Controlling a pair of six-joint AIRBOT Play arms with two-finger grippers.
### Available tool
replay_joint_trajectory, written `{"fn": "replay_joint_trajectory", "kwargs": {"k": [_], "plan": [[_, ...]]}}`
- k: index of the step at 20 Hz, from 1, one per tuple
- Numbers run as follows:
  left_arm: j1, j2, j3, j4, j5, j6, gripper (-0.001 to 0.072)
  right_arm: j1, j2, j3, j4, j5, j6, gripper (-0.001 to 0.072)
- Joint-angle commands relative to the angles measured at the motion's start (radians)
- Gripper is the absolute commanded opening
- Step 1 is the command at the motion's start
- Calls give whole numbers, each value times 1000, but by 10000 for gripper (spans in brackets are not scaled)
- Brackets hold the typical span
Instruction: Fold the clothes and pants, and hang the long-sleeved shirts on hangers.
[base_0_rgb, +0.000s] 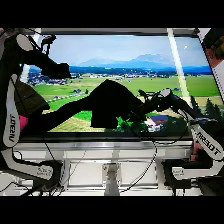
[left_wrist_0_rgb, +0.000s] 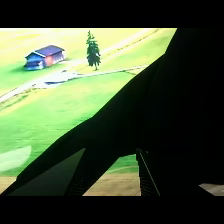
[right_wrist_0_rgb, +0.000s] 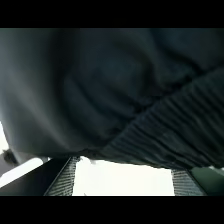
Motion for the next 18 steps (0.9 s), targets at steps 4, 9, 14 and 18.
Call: {"fn": "replay_joint_trajectory", "kwargs": {"k": [4,9,14,18], "plan": [[1,0,0,0,5,16,340,1,1,0,140,-230,-6,537],[1,0,0,0,5,16,339,1,3,1,140,-304,-7,19],[1,0,0,0,5,16,338,-8,146,99,142,-339,-57,16],[1,-15,-1,-12,5,15,335,-97,311,273,50,-491,-2,15]]}}
